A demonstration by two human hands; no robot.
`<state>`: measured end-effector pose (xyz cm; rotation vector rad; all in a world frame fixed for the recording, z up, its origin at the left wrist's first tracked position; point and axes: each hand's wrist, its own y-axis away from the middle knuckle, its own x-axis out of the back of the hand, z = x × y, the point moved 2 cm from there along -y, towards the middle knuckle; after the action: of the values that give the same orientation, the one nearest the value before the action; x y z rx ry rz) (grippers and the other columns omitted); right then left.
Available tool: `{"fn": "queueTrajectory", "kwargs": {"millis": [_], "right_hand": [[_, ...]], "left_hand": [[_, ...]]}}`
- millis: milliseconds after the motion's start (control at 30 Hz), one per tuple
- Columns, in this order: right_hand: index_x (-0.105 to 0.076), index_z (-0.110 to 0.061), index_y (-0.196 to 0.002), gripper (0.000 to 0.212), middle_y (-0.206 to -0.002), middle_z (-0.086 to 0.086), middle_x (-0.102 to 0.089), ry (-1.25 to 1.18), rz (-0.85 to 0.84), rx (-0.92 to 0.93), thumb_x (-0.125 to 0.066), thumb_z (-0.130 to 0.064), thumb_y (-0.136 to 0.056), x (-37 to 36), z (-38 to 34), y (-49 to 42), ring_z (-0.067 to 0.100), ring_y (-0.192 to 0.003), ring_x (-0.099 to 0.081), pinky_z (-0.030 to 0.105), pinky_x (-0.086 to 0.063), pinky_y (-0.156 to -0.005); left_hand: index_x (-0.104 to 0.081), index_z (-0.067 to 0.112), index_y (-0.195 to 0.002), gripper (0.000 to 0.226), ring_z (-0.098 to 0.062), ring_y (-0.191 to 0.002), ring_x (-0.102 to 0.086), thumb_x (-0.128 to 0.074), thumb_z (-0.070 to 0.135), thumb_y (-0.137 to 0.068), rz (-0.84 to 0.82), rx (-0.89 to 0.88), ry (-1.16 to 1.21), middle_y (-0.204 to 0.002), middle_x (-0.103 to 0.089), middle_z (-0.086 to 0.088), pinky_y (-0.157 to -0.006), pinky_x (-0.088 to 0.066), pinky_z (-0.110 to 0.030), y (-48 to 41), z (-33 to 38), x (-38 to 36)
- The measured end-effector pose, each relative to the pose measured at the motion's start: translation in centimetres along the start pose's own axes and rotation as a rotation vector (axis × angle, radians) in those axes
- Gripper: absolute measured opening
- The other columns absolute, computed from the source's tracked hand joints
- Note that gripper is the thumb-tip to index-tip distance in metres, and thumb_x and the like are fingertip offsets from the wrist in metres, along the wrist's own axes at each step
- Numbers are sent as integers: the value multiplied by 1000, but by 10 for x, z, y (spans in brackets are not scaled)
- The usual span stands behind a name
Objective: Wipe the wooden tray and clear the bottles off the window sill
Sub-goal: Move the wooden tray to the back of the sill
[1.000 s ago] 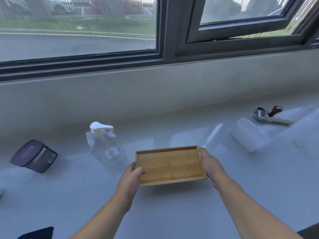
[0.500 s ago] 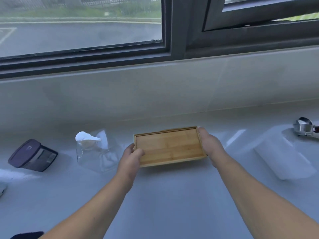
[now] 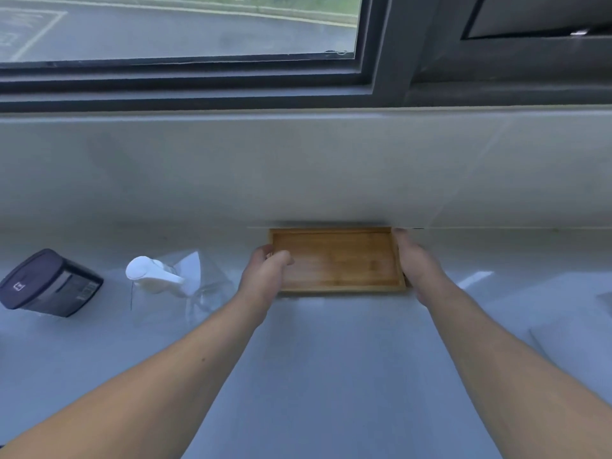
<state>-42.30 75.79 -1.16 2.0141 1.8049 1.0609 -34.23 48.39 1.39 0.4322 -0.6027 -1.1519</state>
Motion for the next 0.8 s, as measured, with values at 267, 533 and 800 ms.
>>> {"fn": "queueTrajectory", "kwargs": {"millis": [267,533,800], "right_hand": [[-65,-14,-89,79,-105,7,-71,22,49,30,-49,-87,-64,-7,-3,-16,29,-97,-66,43,-53,-99],[-65,-15,-128,63,-126,10,-65,193,153,191,-50,-65,-94,-9,6,9,25,-97,-63,37,-44,-86],[-59,-17,-142,53,-140,5,-59,431,217,491,-67,-38,-94,-23,49,139,27,-133,-49,40,-45,-103]], "left_hand": [[-58,28,-129,65,-20,-107,-62,-59,46,-67,-10,-19,2,-119,-66,0,-75,-44,-32,-14,4,-8],[-41,26,-158,88,-32,-137,-52,-58,51,-75,-1,-106,-339,-156,-50,-4,-105,-48,-37,-4,7,-5],[-56,37,-140,56,-10,-104,-57,-64,48,-86,-66,-324,-598,-139,-62,17,-83,-51,-29,79,-24,29]]}}
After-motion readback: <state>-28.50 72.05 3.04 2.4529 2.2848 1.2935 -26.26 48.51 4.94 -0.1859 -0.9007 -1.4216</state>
